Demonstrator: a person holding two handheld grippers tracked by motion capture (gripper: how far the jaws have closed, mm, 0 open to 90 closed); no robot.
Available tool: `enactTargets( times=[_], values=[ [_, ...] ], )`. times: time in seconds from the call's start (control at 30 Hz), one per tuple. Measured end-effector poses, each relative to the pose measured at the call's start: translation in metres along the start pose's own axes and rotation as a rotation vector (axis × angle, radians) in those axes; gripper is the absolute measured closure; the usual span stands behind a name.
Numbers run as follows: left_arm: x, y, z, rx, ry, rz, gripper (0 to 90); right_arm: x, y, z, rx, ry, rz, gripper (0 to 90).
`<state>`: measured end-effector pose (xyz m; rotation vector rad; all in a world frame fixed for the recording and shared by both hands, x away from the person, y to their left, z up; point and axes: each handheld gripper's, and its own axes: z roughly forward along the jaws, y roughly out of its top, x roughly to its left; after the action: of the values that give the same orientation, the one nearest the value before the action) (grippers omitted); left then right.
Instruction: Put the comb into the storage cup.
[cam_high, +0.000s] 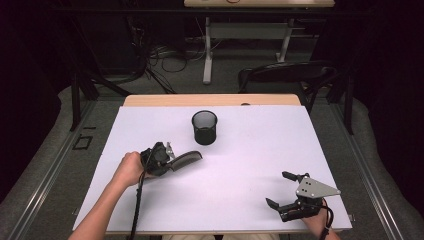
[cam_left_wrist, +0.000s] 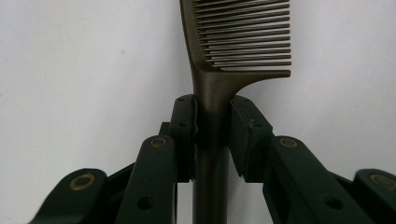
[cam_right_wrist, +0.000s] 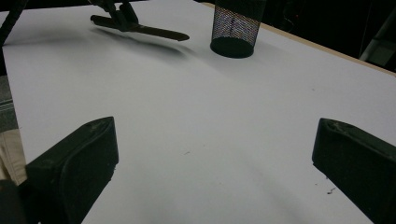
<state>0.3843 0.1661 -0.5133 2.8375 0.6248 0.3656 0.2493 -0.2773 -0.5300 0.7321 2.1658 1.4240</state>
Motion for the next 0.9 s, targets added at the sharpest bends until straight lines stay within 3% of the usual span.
enactTargets(
  times=[0.57, 0.9],
  values=[
    [-0.002, -0.006, -0.019, -0.132, 0.016, -0.070, 72.0, 0.000, 0.000, 0.001, 0.005, 0.003, 0.007, 0.1],
    [-0.003, -0.010, -0.024, -0.234, 0.010, -0.146, 72.0, 0.001, 0.000, 0.001, 0.002, 0.003, 0.009, 0.1]
  ],
)
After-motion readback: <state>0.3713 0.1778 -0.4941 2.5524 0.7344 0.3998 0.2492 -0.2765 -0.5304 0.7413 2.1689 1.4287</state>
